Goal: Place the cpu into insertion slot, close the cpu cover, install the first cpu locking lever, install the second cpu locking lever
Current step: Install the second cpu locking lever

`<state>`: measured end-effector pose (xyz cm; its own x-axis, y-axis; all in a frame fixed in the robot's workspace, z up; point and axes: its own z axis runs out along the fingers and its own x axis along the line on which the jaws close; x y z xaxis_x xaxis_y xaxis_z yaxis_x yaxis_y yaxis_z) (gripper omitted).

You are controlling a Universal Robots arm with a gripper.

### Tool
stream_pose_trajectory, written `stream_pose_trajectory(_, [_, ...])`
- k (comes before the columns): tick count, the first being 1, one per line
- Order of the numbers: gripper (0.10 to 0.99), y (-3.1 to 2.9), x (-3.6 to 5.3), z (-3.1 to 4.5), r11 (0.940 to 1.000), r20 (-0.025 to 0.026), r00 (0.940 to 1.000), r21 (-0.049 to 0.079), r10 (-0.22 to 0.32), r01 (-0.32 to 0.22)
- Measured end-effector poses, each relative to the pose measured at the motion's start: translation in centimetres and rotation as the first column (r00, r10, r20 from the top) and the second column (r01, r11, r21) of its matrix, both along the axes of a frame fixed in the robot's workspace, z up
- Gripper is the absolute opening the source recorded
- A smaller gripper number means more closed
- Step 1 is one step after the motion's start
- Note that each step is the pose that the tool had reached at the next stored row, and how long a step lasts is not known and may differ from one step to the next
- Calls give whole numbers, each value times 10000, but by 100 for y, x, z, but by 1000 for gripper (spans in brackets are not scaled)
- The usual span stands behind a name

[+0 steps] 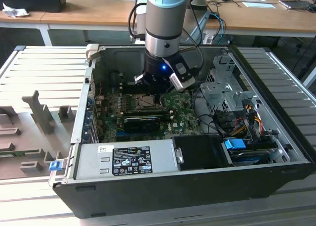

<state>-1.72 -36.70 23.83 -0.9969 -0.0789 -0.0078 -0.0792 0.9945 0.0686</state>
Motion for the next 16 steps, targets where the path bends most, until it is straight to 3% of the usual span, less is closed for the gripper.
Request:
stream_pose_trajectory(6, [106,-56,0,0,10000,-6,10000,58,1,-1])
stream_pose_trajectory(7, [106,-66,0,6,9997,-6,10000,242,0,0])
stream_pose_trajectory(9, [106,-110,0,13,9968,-6,10000,799,1,-1])
stream_pose_trajectory(12, [106,-122,0,77,9956,-5,10000,933,1,0])
stream_pose_trajectory(16, [106,-185,-27,78,9952,-6,10000,978,0,1])
